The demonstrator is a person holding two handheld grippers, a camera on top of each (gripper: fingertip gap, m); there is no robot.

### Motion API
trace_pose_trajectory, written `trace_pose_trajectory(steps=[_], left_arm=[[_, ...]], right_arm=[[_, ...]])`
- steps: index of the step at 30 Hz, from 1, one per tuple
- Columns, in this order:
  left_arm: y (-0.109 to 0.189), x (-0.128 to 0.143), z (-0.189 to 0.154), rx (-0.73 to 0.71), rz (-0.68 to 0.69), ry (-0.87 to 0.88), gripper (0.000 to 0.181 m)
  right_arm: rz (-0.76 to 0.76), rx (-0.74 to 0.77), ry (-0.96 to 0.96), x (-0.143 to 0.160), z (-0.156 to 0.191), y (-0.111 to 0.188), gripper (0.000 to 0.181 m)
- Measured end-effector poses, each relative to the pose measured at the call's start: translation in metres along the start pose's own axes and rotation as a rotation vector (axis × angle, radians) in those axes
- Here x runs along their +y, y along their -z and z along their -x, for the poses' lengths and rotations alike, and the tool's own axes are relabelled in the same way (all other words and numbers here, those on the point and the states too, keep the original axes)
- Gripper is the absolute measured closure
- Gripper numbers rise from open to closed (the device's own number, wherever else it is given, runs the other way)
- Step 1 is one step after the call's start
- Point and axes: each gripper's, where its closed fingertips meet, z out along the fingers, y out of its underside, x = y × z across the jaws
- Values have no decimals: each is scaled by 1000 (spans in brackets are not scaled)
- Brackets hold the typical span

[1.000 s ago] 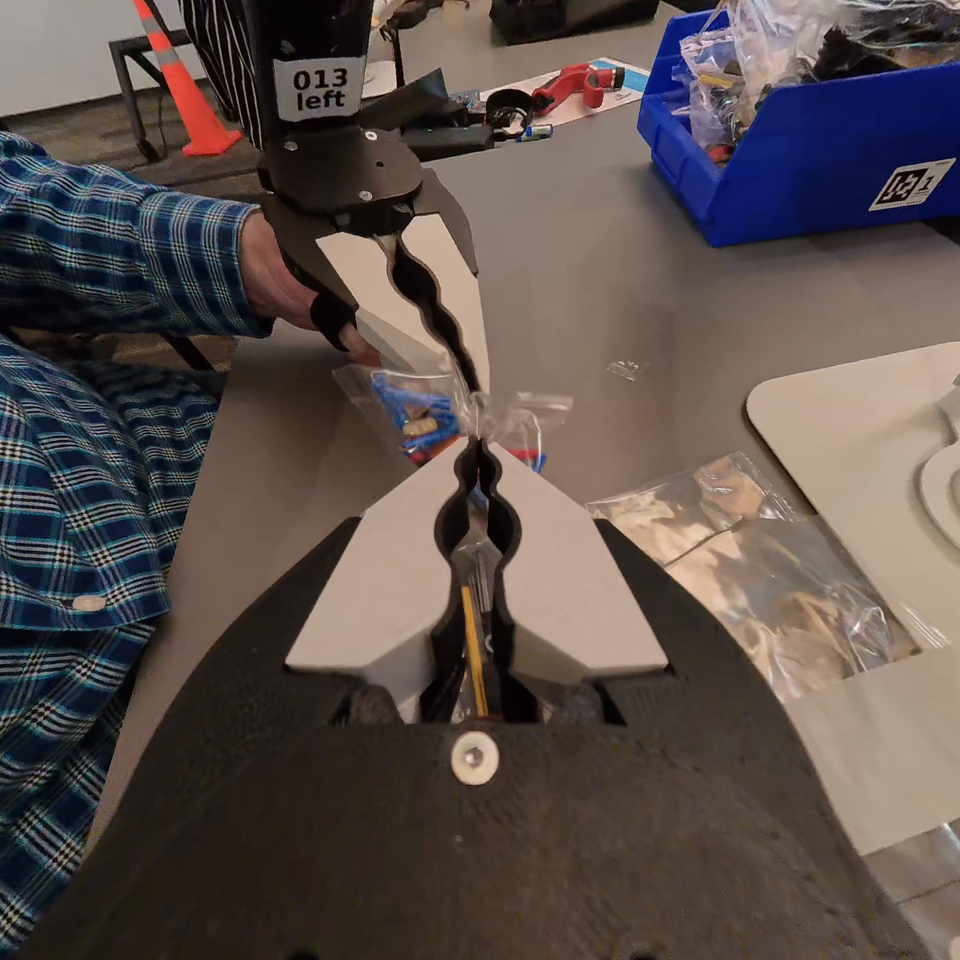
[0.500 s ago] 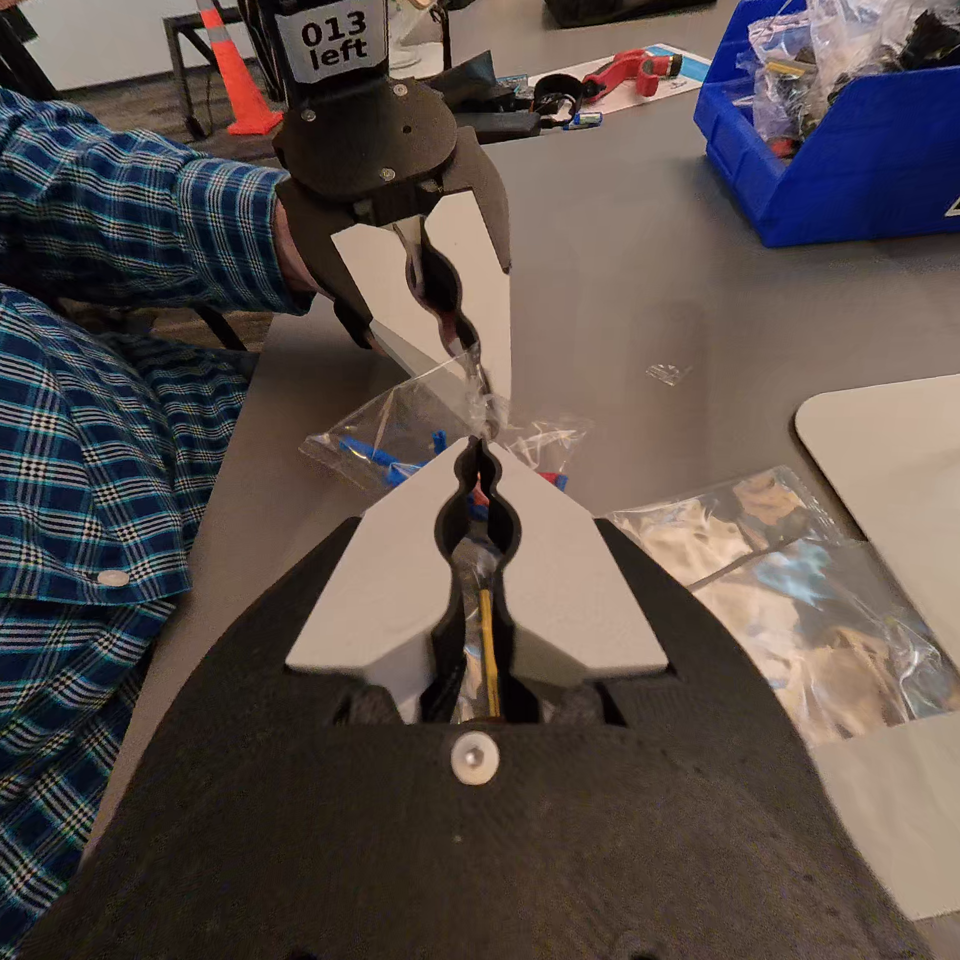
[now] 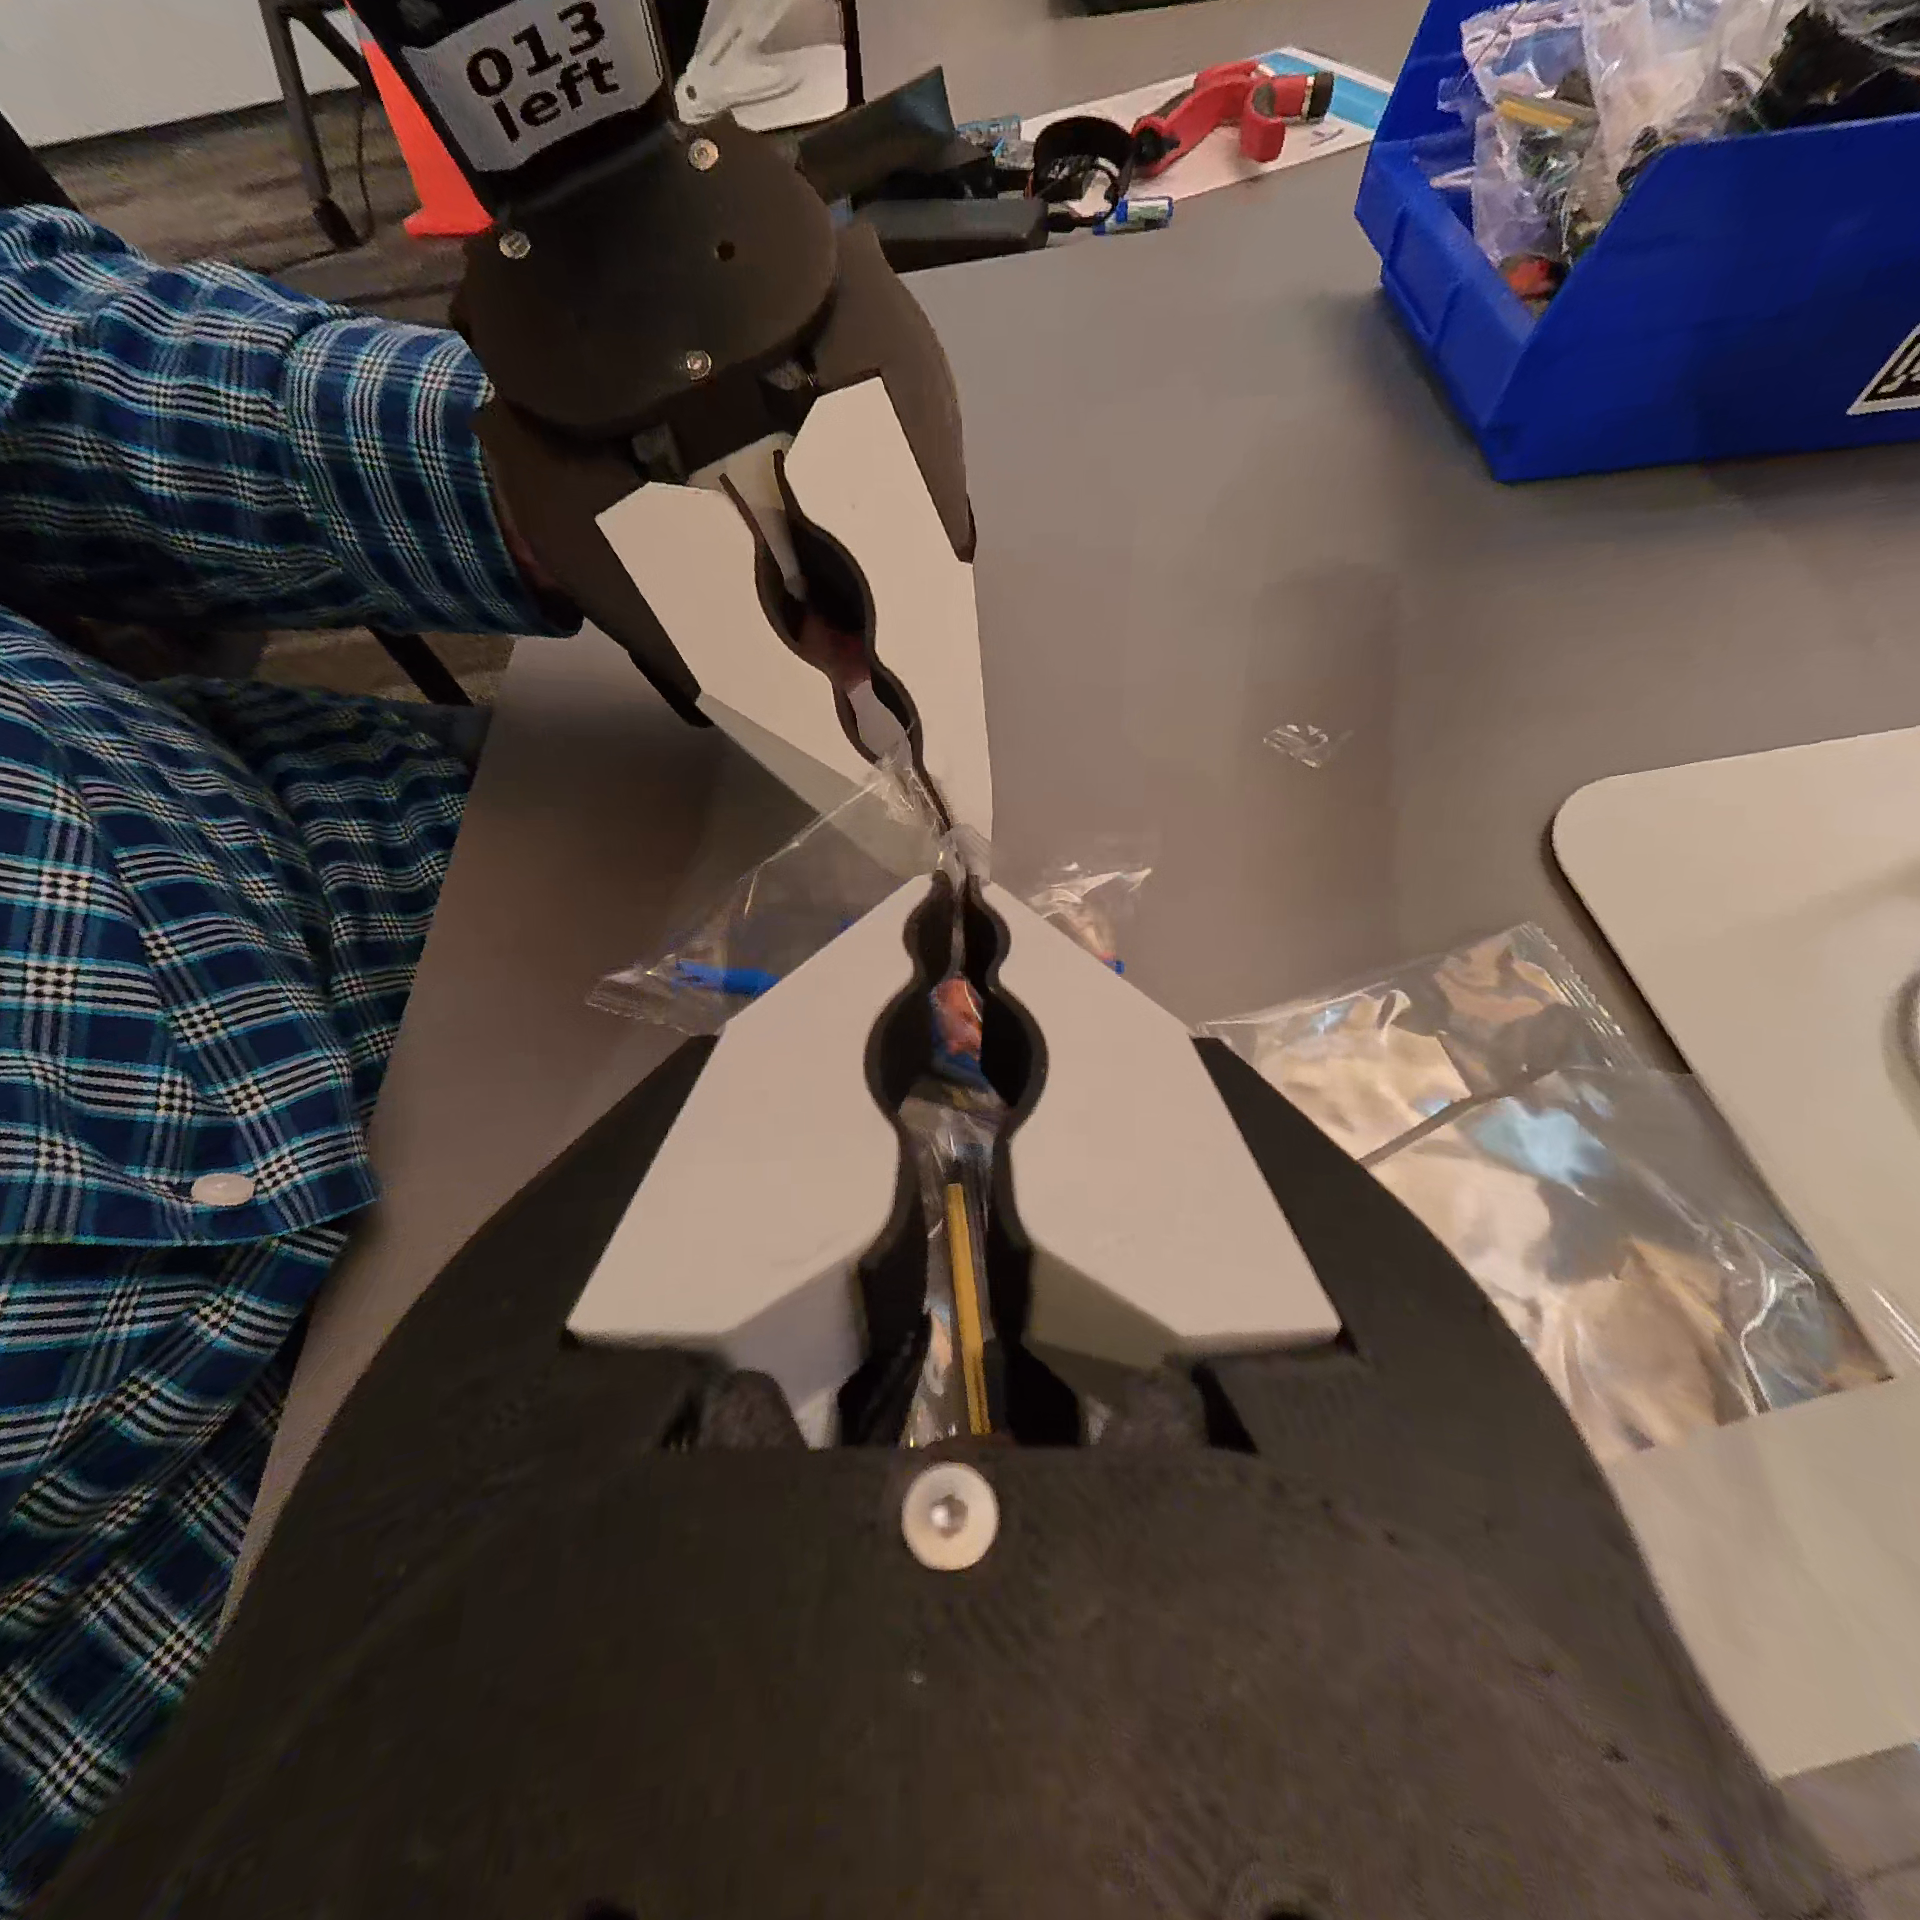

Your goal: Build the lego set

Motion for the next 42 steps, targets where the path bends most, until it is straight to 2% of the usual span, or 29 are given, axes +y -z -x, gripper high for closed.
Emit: trace_pose_trajectory(steps=[1,8,22,25,28,31,39,42], left_arm=[[1,-1,1,-7,-8,4,181],[4,2,2,-31,-33,44,181],[11,-5,-5,10,-122,173,181],[9,-2,-8,18,-104,169,181],[5,-3,-4,-60,-61,72,179],[2,-4,-4,-66,-26,26,166],[-3,0,-15,-36,67,-115,181],[-1,-1,-14,-50,79,-130,181]], right_arm=[[-7,6,-4,-1,0,0,181],[-27,27,-18,3,-1,1,181],[-123,-56,-140,1,4,11,181],[-91,-53,-103,4,6,9,181],[-81,-56,-94,3,5,8,181],[-65,-69,-83,5,8,6,181],[-32,-86,-67,10,12,5,181],[-41,-75,-78,7,11,5,181]])
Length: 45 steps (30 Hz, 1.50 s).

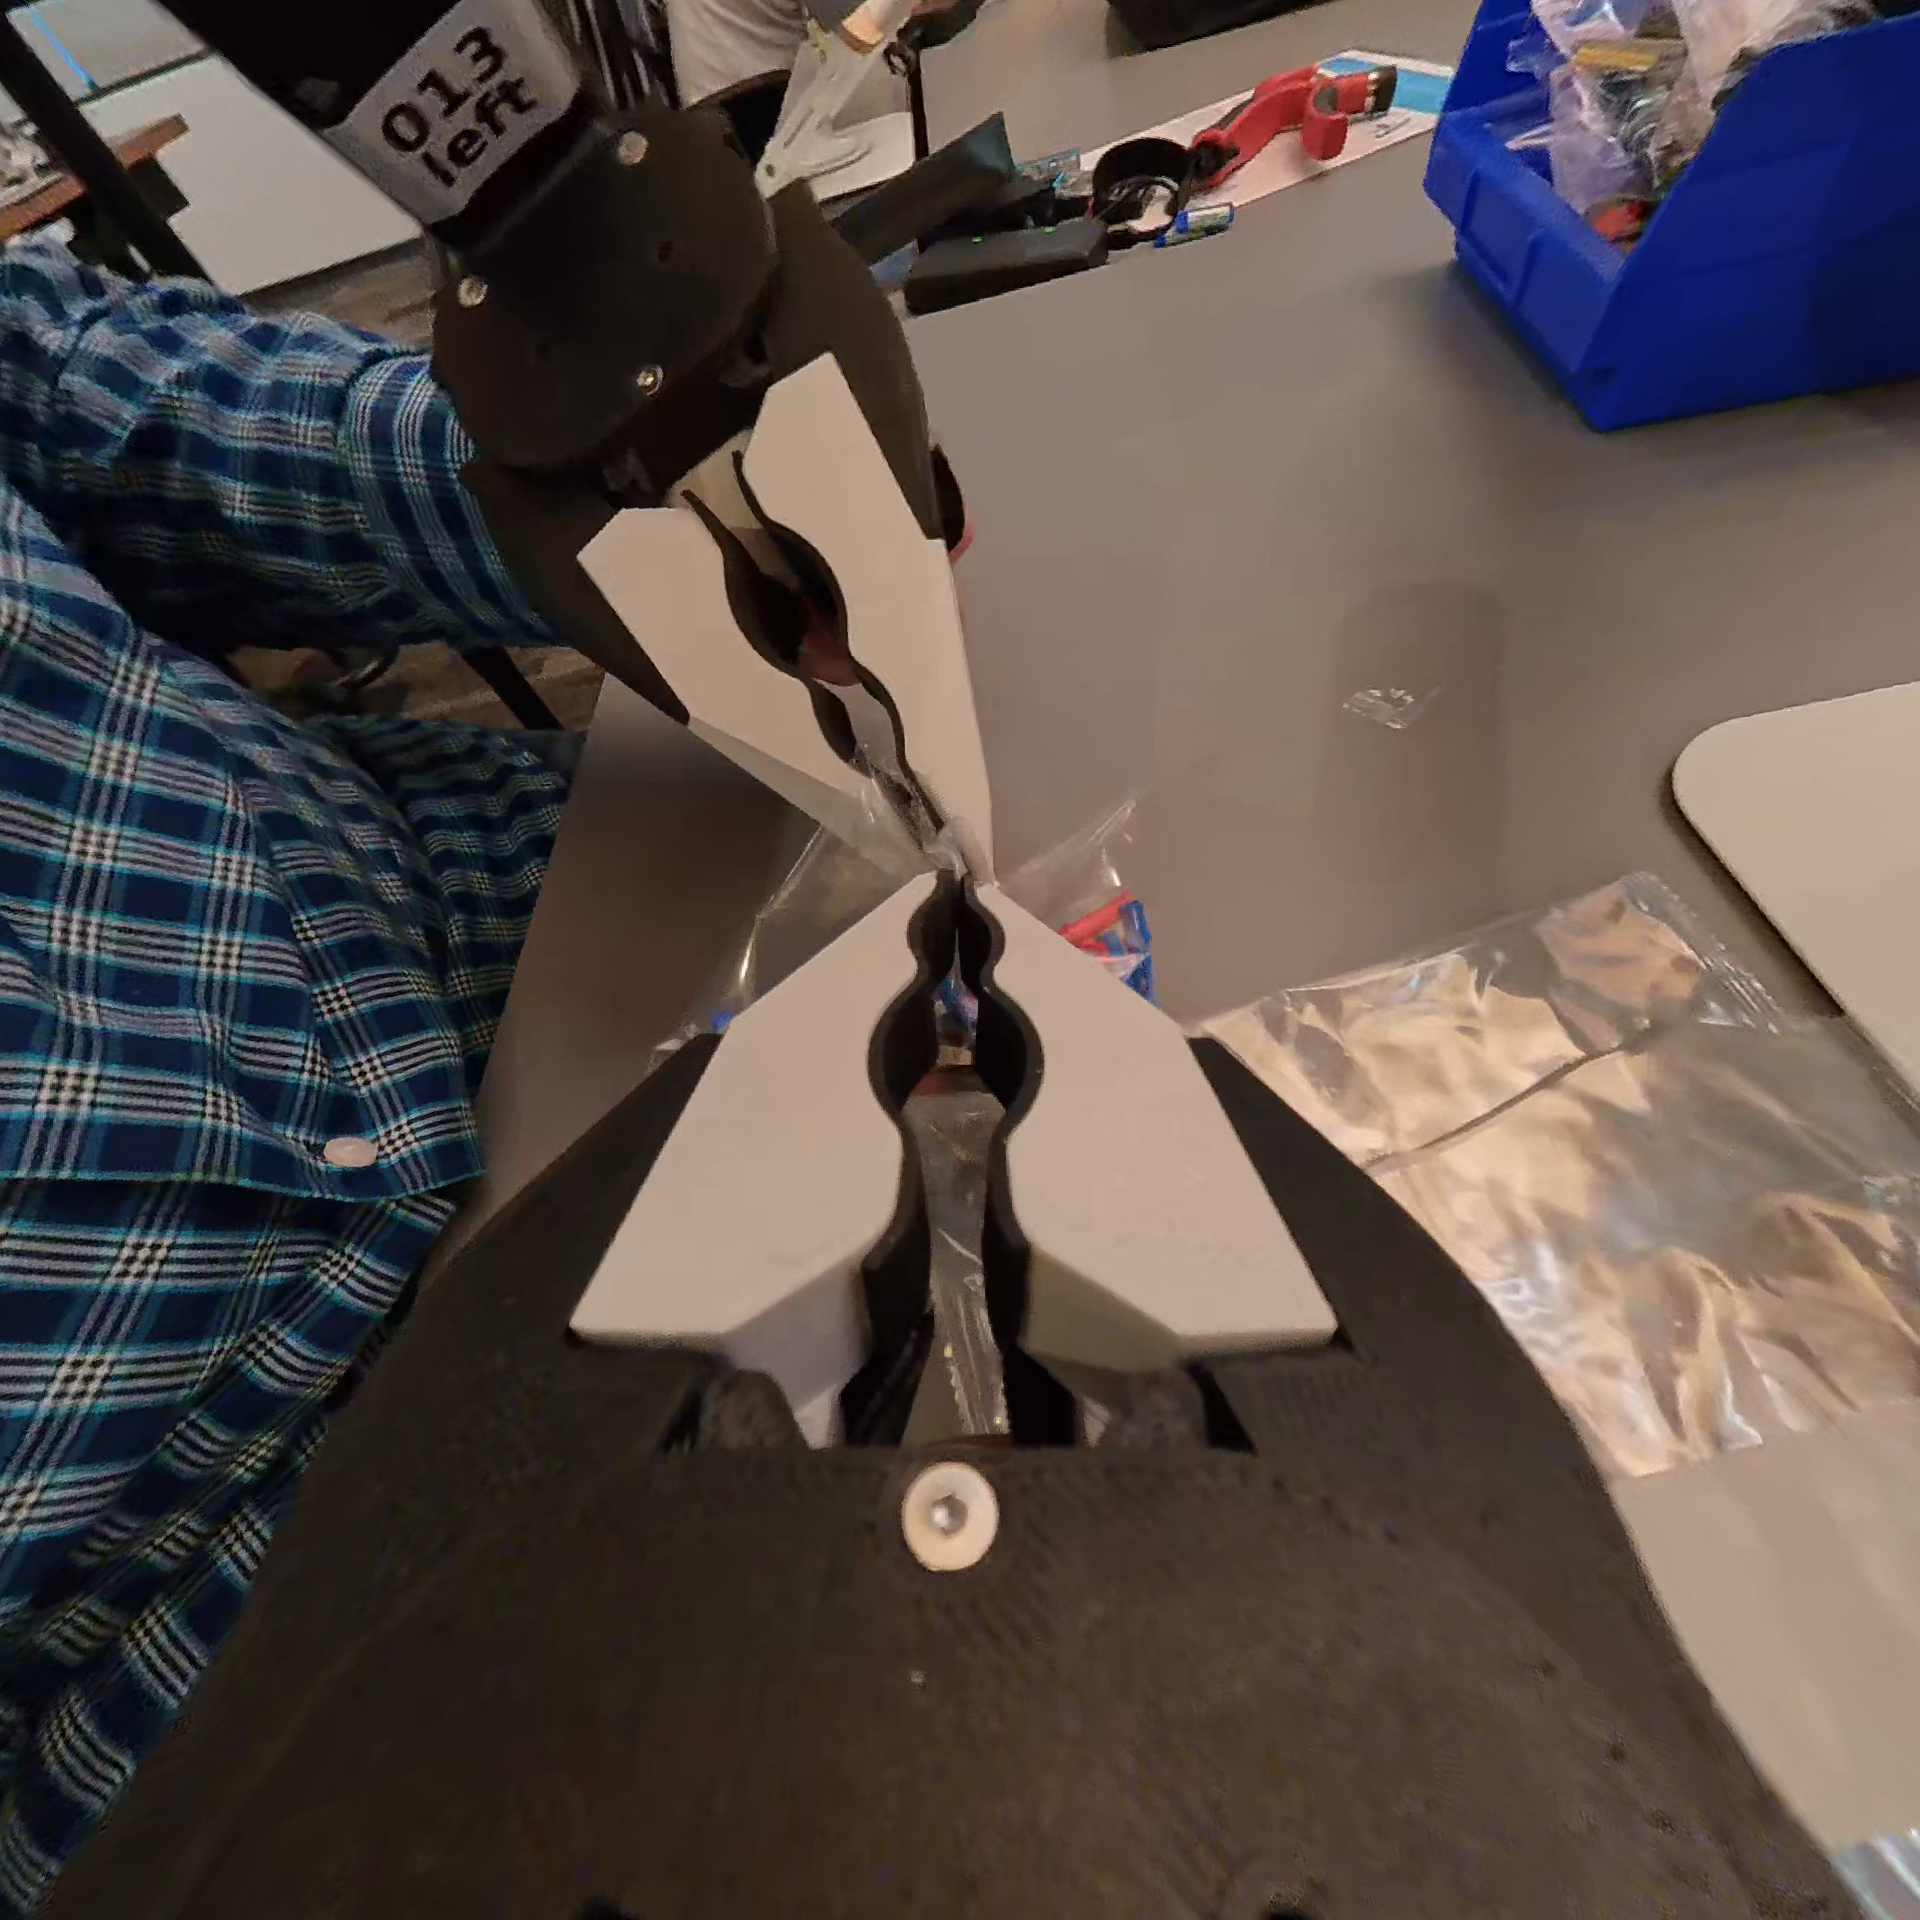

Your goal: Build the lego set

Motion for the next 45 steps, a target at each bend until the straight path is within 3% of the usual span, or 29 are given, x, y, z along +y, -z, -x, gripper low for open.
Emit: trace_pose_trajectory(steps=[10,19,35,43,45], left_arm=[[12,-21,10,-14,-176,215,181],[16,-25,11,-11,-240,313,181],[21,-24,12,21,-291,352,181],[19,-23,8,7,-269,236,181],[17,-27,5,3,-255,190,181]], right_arm=[[-148,5,-72,-21,0,13,181],[-230,0,-156,-26,-1,19,181],[-271,-19,-176,-26,3,26,181],[-216,-27,-154,-20,3,19,181],[-184,-6,-122,-19,7,14,171]])
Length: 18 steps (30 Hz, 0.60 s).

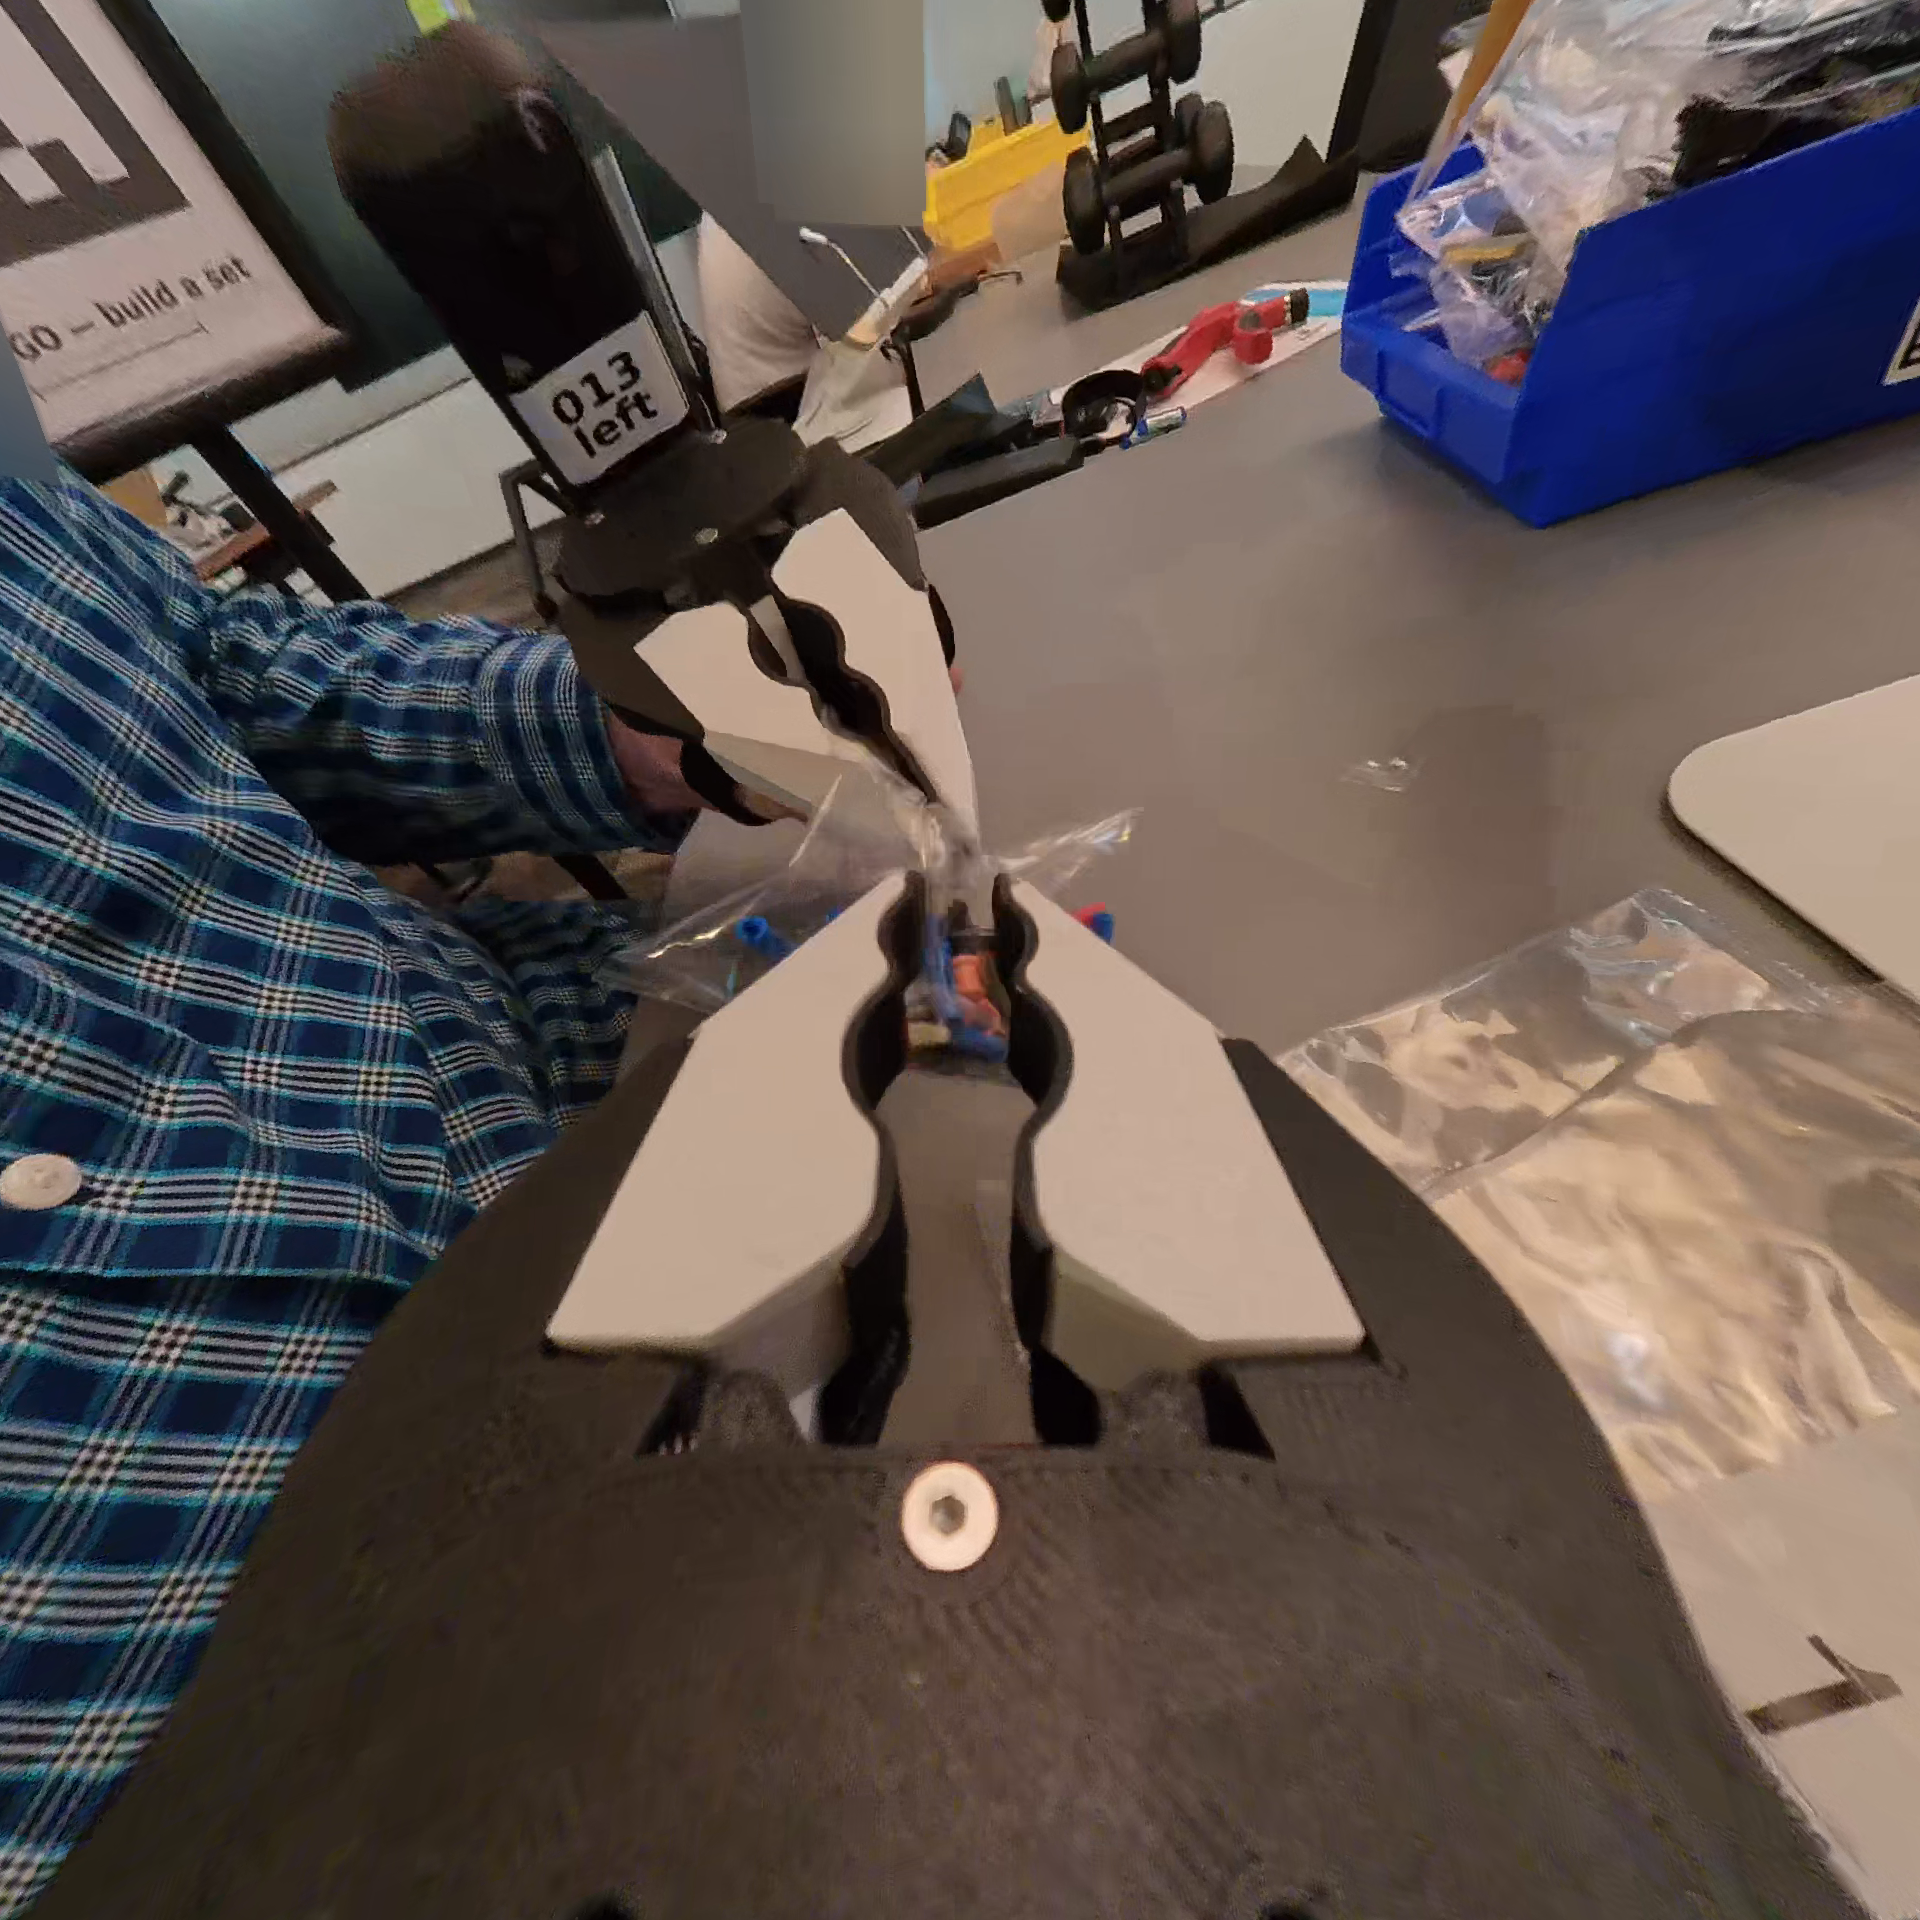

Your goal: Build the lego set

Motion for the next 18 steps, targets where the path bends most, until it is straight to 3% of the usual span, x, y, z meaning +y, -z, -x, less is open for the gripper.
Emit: trace_pose_trajectory(steps=[9,18], left_arm=[[-1,1,2,-23,40,-65,181],[1,-5,3,-22,-14,27,181]], right_arm=[[28,42,47,0,-3,0,181],[-45,43,12,-7,-3,7,181]])
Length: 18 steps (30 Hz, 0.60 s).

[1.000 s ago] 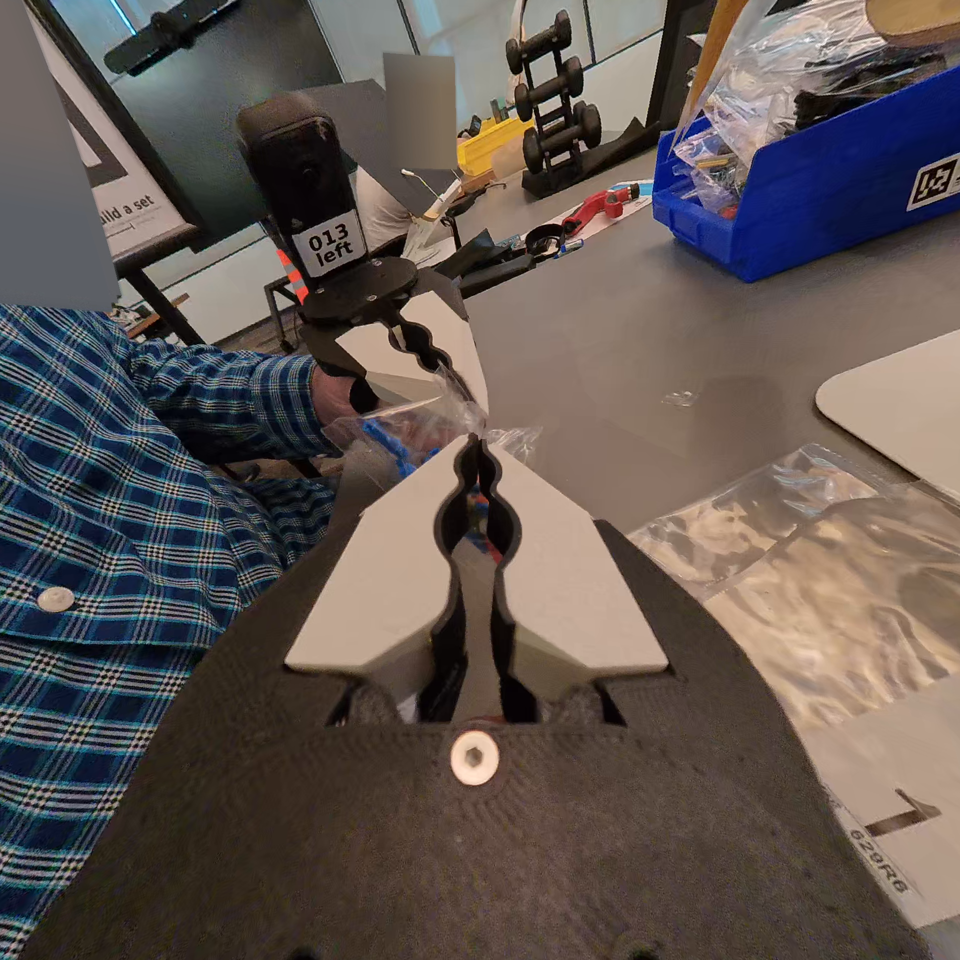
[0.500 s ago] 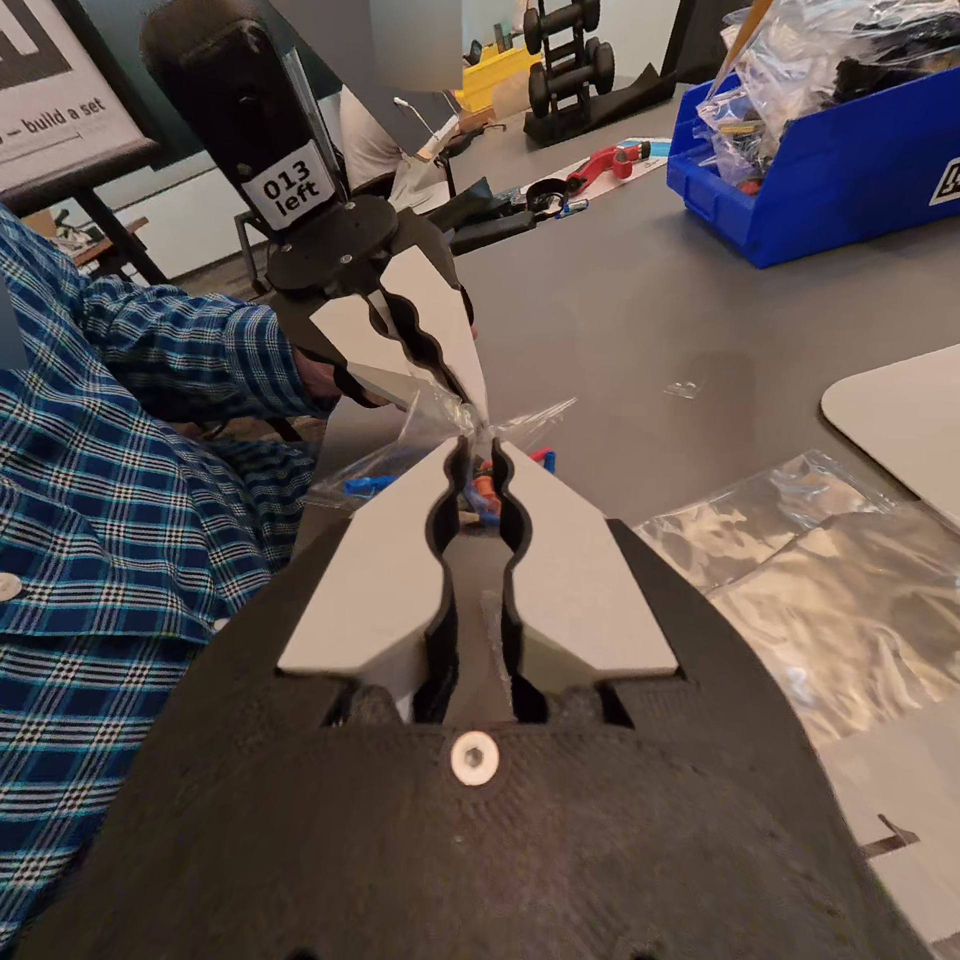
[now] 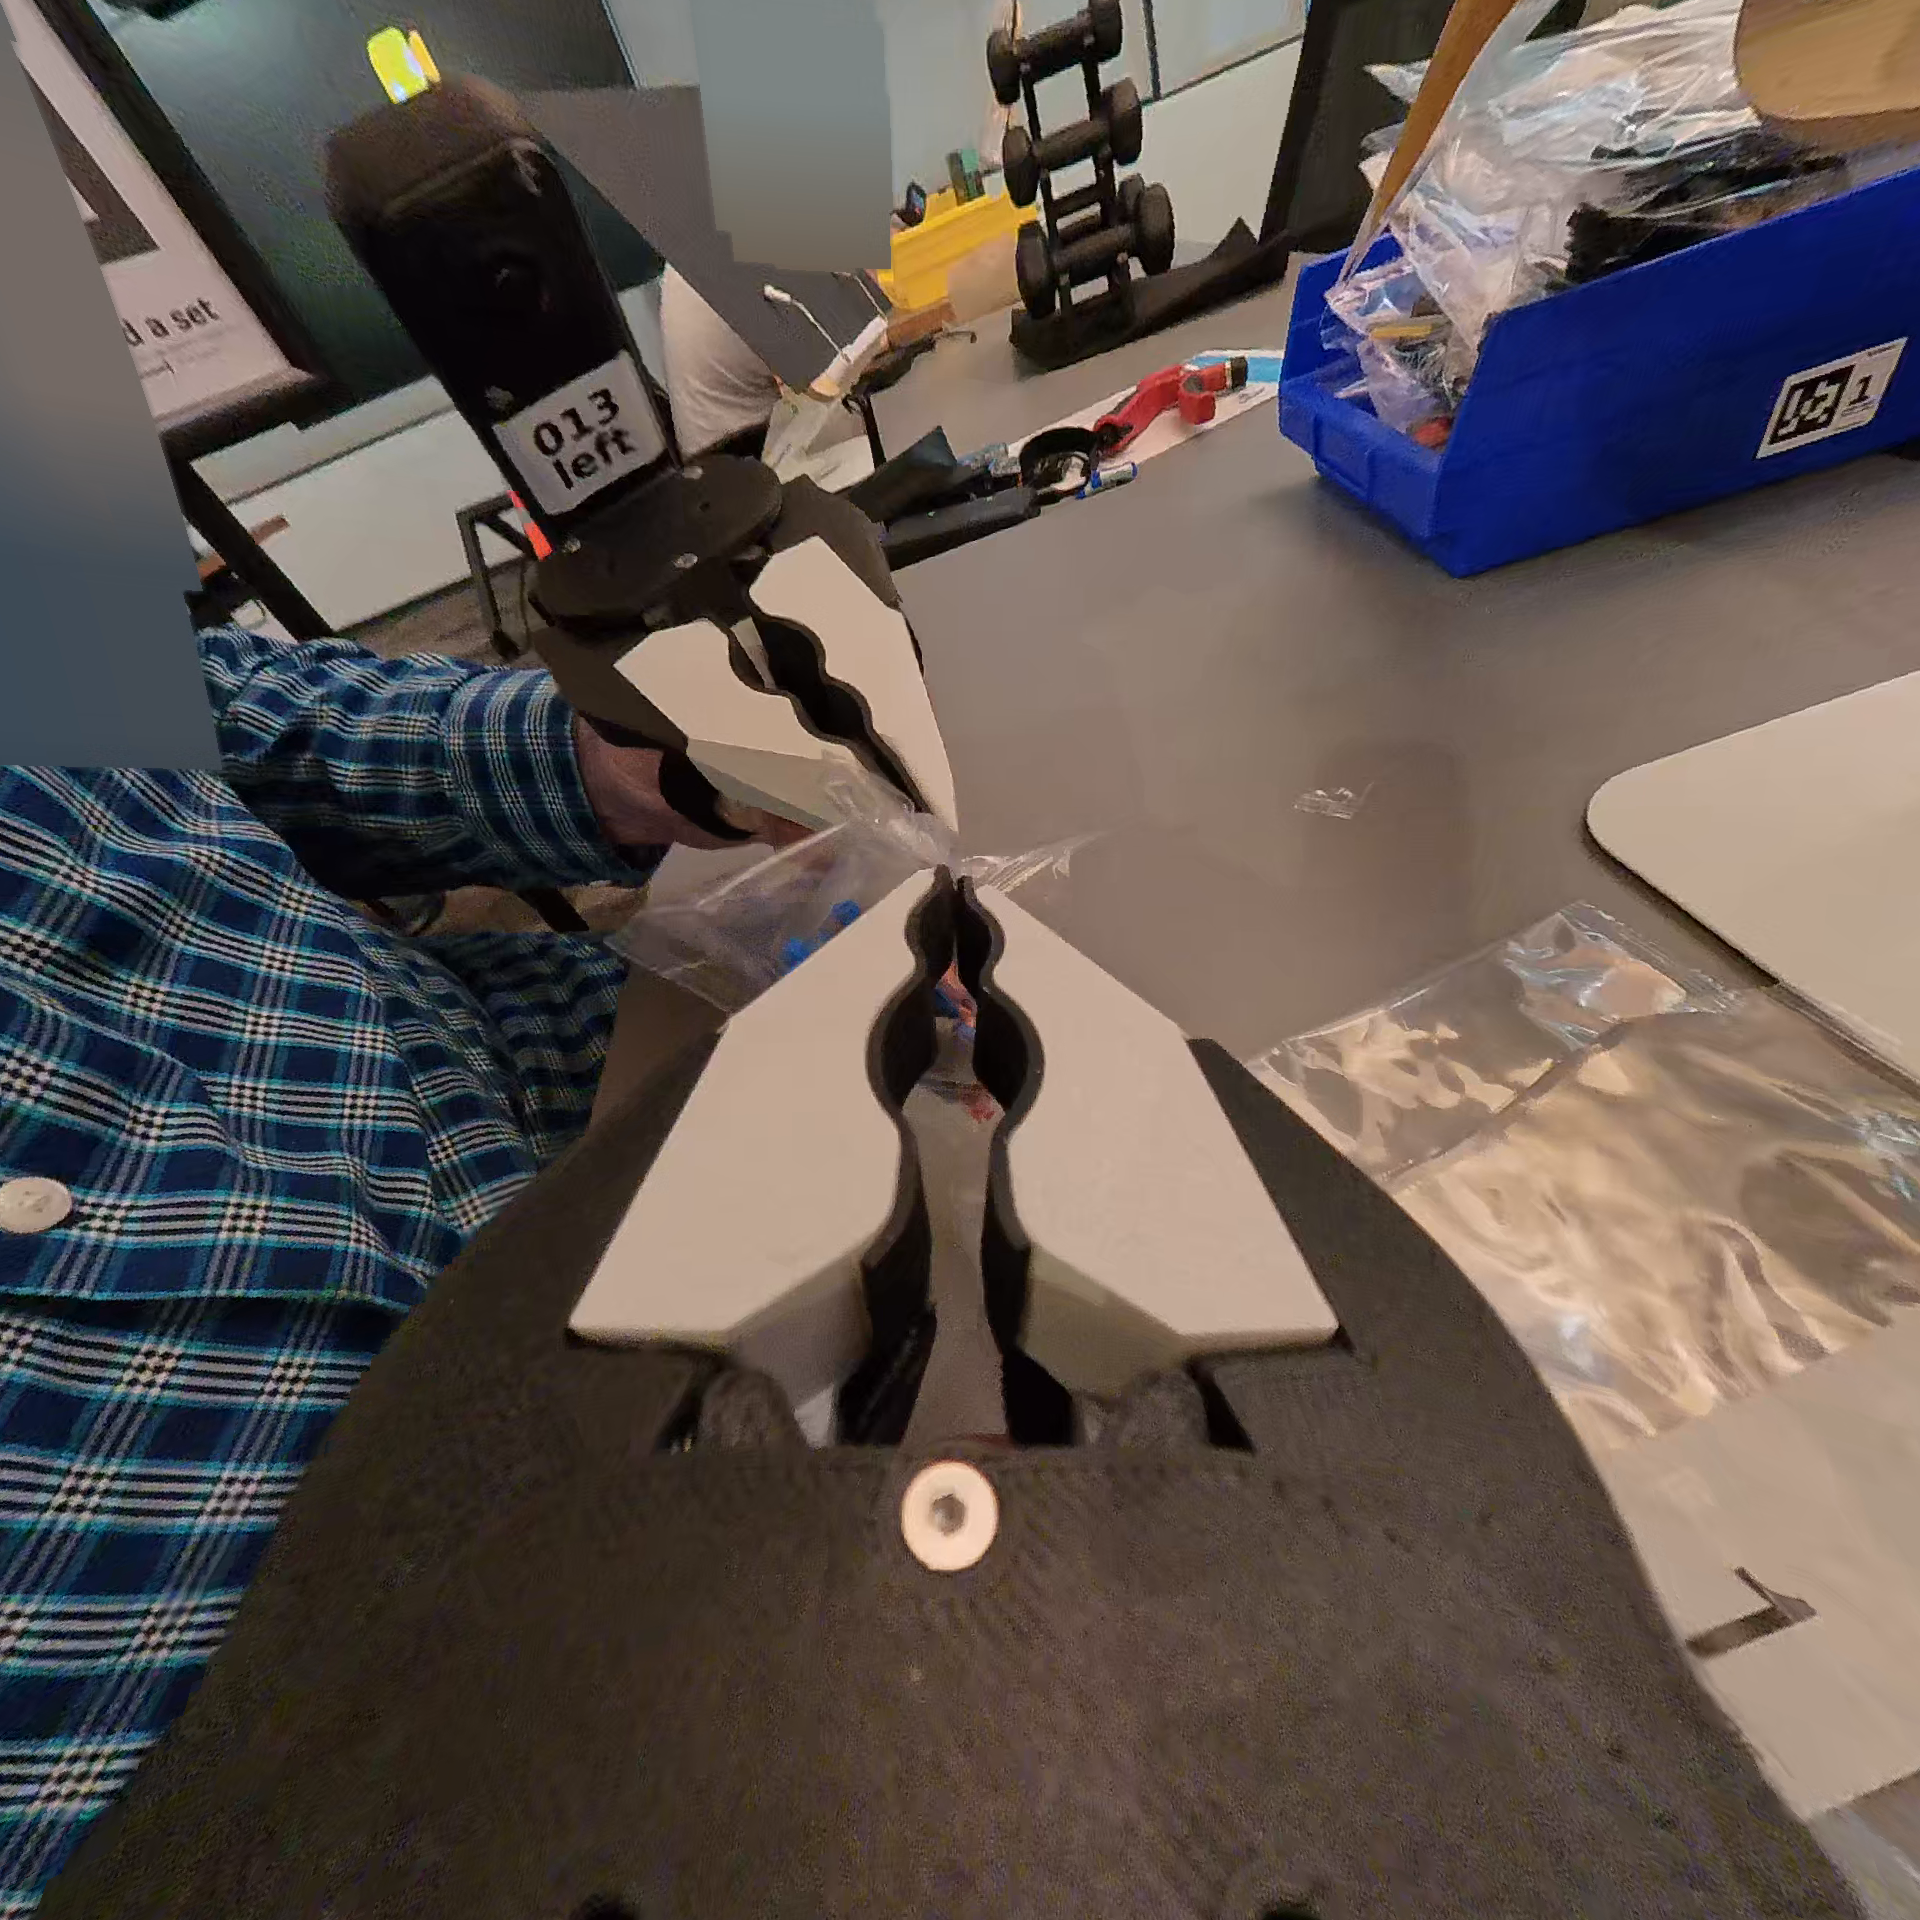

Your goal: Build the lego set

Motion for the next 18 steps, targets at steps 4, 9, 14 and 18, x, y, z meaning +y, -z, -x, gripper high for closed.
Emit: trace_pose_trajectory(steps=[4,9,14,18], left_arm=[[1,-1,-2,16,-20,30,181],[0,-1,-5,45,-39,68,181],[0,4,-1,54,-41,82,181],[1,10,0,39,5,17,181]], right_arm=[[-18,-18,-12,-1,3,1,181],[-32,-28,-26,1,5,5,181],[-18,10,-1,2,3,3,181],[58,82,111,7,-1,-3,181]])
